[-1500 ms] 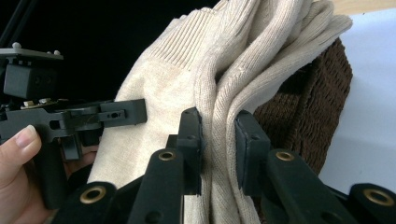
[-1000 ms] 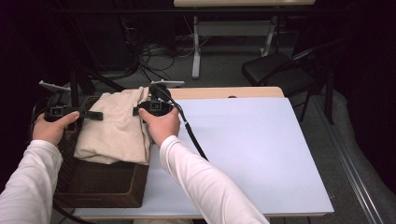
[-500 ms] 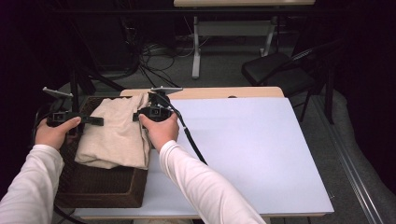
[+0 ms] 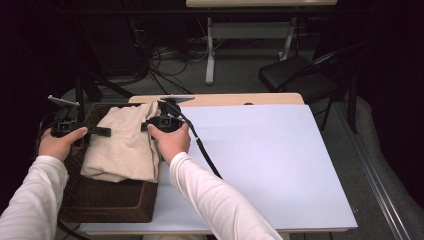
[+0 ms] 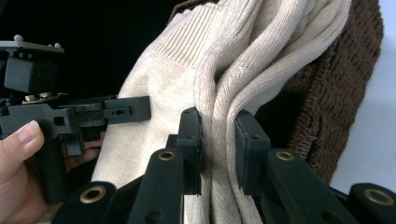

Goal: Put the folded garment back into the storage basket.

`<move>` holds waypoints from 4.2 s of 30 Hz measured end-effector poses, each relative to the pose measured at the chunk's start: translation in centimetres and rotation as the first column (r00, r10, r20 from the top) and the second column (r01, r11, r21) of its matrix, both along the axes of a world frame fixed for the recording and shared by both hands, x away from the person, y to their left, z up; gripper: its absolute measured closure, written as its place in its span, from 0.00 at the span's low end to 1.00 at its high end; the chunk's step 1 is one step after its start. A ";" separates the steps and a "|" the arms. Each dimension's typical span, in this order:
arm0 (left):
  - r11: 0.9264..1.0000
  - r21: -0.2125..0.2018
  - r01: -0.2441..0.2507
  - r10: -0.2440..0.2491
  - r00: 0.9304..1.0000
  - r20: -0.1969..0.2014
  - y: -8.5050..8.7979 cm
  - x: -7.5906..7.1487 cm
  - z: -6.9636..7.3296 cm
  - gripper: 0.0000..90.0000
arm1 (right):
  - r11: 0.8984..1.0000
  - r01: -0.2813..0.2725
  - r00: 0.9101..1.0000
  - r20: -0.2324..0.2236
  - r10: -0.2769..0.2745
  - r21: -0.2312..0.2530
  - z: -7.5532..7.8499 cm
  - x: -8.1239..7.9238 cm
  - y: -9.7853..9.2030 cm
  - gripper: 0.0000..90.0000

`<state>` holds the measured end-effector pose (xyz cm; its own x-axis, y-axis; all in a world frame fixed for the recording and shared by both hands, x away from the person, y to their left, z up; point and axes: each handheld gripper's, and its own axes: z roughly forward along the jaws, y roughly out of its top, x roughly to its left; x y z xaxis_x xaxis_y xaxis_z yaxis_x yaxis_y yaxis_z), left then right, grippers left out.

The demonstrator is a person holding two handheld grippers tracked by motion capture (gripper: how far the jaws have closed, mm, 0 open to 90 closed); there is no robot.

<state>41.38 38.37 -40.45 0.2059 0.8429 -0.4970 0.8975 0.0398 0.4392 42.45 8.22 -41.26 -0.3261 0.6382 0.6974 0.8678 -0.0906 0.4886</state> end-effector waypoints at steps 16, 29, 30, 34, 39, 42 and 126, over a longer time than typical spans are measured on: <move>0.999 0.041 -0.003 0.004 1.000 -0.002 1.4 -0.4 -0.1 0.63 | 0.999 -0.022 1.000 -0.006 0.022 0.026 -0.9 0.0 1.4 0.83; 0.999 0.037 -0.024 0.024 1.000 -0.009 2.4 -0.5 -1.1 0.62 | 0.999 -0.047 0.999 -0.003 0.047 0.020 -2.0 0.1 2.4 0.83; 0.999 0.042 -0.020 0.020 1.000 -0.009 2.5 -0.5 -1.2 0.62 | 0.999 -0.047 0.999 -0.001 0.047 0.024 -2.2 0.1 2.4 0.83; 0.999 0.039 -0.021 0.022 1.000 -0.018 2.8 -0.6 -1.8 0.62 | 0.998 -0.056 0.998 -0.012 0.057 0.017 -2.5 -0.1 2.8 0.83; 0.999 0.039 -0.022 0.022 1.000 -0.022 3.0 -0.8 -2.5 0.62 | 0.998 -0.067 0.998 -0.009 0.067 0.002 -3.1 -0.1 3.0 0.83; 0.999 0.041 -0.022 0.023 0.999 -0.026 3.0 -0.8 -2.7 0.62 | 0.997 -0.072 0.997 -0.011 0.072 -0.008 -3.4 -0.2 3.2 0.83; 0.985 0.153 -0.079 0.050 0.981 0.189 -2.3 -8.1 1.1 0.00 | 0.864 -0.066 0.869 0.397 0.296 -0.500 2.7 -3.6 -6.1 0.00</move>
